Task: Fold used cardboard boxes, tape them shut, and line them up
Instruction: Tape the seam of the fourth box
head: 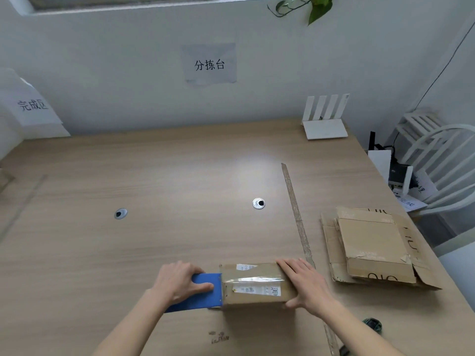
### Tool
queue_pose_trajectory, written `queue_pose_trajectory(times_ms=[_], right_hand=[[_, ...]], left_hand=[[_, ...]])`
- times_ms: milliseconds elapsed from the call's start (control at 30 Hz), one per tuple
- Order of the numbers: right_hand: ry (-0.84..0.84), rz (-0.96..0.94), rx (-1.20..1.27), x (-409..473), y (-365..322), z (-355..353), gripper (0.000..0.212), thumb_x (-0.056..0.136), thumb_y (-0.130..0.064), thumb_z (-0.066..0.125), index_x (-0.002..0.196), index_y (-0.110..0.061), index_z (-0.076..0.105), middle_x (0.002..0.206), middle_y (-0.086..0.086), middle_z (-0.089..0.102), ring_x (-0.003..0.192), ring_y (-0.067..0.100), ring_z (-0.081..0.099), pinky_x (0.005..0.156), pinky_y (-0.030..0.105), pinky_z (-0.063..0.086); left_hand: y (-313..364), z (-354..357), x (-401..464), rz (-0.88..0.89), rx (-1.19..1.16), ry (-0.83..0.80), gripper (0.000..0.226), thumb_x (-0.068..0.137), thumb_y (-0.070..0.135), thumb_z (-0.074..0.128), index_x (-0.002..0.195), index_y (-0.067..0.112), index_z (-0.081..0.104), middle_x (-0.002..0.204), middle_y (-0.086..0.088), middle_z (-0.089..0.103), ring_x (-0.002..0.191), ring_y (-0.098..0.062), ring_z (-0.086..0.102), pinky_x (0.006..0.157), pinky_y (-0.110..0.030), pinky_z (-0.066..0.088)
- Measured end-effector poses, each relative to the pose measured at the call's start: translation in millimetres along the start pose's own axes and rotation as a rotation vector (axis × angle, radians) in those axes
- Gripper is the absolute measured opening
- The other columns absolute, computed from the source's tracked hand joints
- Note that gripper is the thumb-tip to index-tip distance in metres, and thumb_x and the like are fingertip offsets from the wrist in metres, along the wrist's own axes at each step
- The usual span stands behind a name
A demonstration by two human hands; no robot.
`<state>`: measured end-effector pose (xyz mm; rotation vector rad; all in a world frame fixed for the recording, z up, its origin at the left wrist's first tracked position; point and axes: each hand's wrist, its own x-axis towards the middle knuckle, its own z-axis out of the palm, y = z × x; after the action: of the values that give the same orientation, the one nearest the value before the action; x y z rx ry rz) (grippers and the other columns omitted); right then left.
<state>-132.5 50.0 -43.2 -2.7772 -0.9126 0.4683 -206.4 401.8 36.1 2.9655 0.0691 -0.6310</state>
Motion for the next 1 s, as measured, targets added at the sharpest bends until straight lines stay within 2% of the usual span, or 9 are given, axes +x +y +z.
queue_pose_trajectory(times_ms=[133,333,567,733,1000], right_hand=[[0.000,0.005,-0.010,0,-1,0,0.121,0.063,-0.063,0.078,0.160,-0.030,0.014,0.154,-0.014,0.030,0.145,0.008,0.029,0.120,0.021,-0.002],[-0.009,0.022,-0.012,2,0,3,0.120,0.058,-0.071,0.072,0.157,-0.034,0.017,0.151,-0.018,0.030,0.141,0.007,0.030,0.123,0.024,0.012],[-0.026,0.019,-0.033,3,1,6,0.122,0.060,-0.071,0.071,0.159,-0.032,0.012,0.155,-0.016,0.027,0.144,0.007,0.026,0.123,0.024,0.007],[-0.015,0.028,-0.021,2,1,6,0.123,0.059,-0.072,0.072,0.159,-0.032,0.014,0.155,-0.016,0.027,0.144,0.007,0.027,0.123,0.024,0.007],[-0.028,0.043,-0.029,3,-3,3,0.125,0.059,-0.068,0.076,0.160,-0.031,0.013,0.156,-0.014,0.028,0.146,0.009,0.027,0.123,0.025,0.007]], left_hand=[[-13,6,-4,-0.019,-0.055,-0.012,0.057,0.071,0.082,0.042,0.108,0.046,0.067,0.089,0.015,0.069,0.082,-0.009,0.062,0.070,-0.029,0.048],[-41,10,-9,-0.063,-0.065,0.015,0.053,0.072,0.081,0.043,0.104,0.045,0.067,0.085,0.012,0.069,0.080,-0.009,0.061,0.069,-0.028,0.047],[-37,7,2,-0.051,-0.068,-0.018,0.057,0.072,0.083,0.044,0.099,0.041,0.070,0.083,0.011,0.069,0.079,-0.010,0.062,0.065,-0.028,0.045],[-48,-5,3,-0.050,-0.096,0.027,0.052,0.074,0.084,0.044,0.094,0.043,0.070,0.075,0.013,0.066,0.073,-0.007,0.058,0.061,-0.026,0.041],[-46,-39,4,-0.001,0.008,0.101,0.053,0.074,0.084,0.046,0.103,0.046,0.070,0.077,0.014,0.066,0.075,-0.008,0.059,0.064,-0.027,0.044]])
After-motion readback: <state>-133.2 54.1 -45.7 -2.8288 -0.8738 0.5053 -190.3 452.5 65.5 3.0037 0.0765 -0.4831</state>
